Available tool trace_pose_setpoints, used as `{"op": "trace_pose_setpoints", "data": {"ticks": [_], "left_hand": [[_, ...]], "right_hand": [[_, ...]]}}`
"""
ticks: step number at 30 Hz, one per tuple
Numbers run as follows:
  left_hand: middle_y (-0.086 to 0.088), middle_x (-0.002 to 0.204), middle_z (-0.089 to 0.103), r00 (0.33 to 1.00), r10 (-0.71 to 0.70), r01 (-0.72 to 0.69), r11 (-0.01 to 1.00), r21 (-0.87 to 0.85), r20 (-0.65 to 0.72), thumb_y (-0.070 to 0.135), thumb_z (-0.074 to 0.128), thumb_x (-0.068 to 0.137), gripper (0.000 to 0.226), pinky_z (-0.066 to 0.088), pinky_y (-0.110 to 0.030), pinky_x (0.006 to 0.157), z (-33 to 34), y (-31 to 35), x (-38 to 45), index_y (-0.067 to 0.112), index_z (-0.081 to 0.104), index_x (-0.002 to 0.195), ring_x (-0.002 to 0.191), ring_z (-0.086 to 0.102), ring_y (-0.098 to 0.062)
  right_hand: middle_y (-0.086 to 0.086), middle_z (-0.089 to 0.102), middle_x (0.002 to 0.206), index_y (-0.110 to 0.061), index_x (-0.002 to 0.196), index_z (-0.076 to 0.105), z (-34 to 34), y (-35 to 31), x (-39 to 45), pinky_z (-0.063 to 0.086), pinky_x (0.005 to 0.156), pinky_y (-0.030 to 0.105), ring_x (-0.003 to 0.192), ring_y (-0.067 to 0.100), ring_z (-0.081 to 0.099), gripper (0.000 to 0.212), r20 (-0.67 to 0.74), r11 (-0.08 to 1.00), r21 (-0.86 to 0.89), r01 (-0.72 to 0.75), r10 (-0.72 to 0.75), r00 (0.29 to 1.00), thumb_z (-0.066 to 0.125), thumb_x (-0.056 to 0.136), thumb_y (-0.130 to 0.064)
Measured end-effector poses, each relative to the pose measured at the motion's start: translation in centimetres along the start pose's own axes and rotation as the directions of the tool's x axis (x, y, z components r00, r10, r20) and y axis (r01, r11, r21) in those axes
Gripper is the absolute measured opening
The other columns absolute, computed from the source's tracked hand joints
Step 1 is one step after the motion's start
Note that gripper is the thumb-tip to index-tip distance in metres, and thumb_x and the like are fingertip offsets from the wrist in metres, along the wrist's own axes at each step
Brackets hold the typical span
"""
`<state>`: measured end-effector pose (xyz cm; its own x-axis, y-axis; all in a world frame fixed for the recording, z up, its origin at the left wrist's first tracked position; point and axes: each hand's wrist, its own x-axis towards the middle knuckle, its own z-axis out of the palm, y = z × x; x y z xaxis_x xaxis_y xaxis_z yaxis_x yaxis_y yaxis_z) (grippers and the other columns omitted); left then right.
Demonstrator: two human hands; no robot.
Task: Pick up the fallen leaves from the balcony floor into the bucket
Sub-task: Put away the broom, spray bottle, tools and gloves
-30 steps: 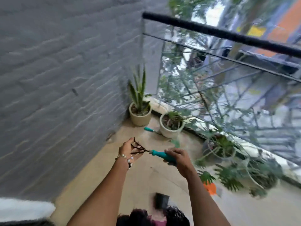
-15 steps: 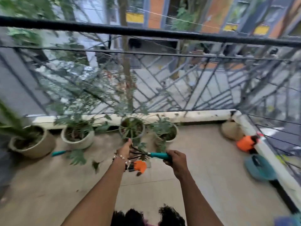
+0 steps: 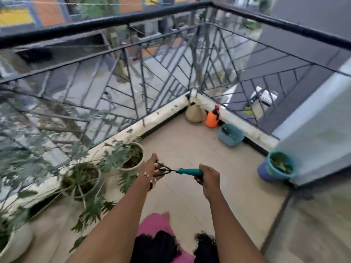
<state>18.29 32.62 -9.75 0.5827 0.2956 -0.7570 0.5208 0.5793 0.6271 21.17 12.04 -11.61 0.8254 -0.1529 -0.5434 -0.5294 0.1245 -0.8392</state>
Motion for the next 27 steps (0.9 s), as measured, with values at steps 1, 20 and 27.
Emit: {"op": "trace_pose_setpoints", "data": {"ticks": [1, 20, 27], "left_hand": [[-0.003, 0.056, 0.064, 1.000, -0.001, 0.000, 0.999, 0.032, 0.016, 0.040, 0.053, 0.096, 0.030, 0.052, -0.034, 0.063, 1.5, 0.3, 1.1, 0.014, 0.052, 0.082, 0.047, 0.062, -0.020], [-0.001, 0.105, 0.064, 0.934, -0.175, 0.019, 0.894, 0.447, 0.312, 0.040, 0.053, 0.096, 0.025, 0.046, -0.039, 0.082, 30.7, 13.9, 19.4, 0.018, 0.060, 0.105, 0.085, 0.065, -0.024], [0.001, 0.096, 0.065, 0.953, -0.179, 0.016, 0.834, 0.551, 0.244, 0.046, 0.040, 0.100, 0.033, 0.043, -0.035, 0.078, 43.6, 14.0, 26.6, 0.018, 0.057, 0.102, 0.089, 0.060, -0.021]], "right_hand": [[0.017, 0.060, 0.076, -0.004, 0.085, 0.063, -0.5, -0.5, 1.1, 0.047, 0.050, 0.029, 0.050, 0.024, 0.054, 0.011, -0.039, 1.000, 0.024, -0.001, 0.002, 0.999, 0.068, 0.088, -0.014], [0.020, 0.058, 0.086, -0.003, 0.090, 0.061, -3.7, -16.5, 26.9, 0.046, 0.049, 0.028, 0.054, 0.024, 0.053, 0.005, -0.304, 0.965, 0.261, -0.027, 0.108, 0.946, 0.063, 0.091, -0.008], [0.019, 0.056, 0.095, 0.010, 0.108, 0.061, -8.8, -20.5, 38.6, 0.047, 0.050, 0.026, 0.069, 0.028, 0.059, 0.020, -0.308, 0.961, 0.271, -0.053, 0.138, 0.941, 0.057, 0.092, -0.001]]}}
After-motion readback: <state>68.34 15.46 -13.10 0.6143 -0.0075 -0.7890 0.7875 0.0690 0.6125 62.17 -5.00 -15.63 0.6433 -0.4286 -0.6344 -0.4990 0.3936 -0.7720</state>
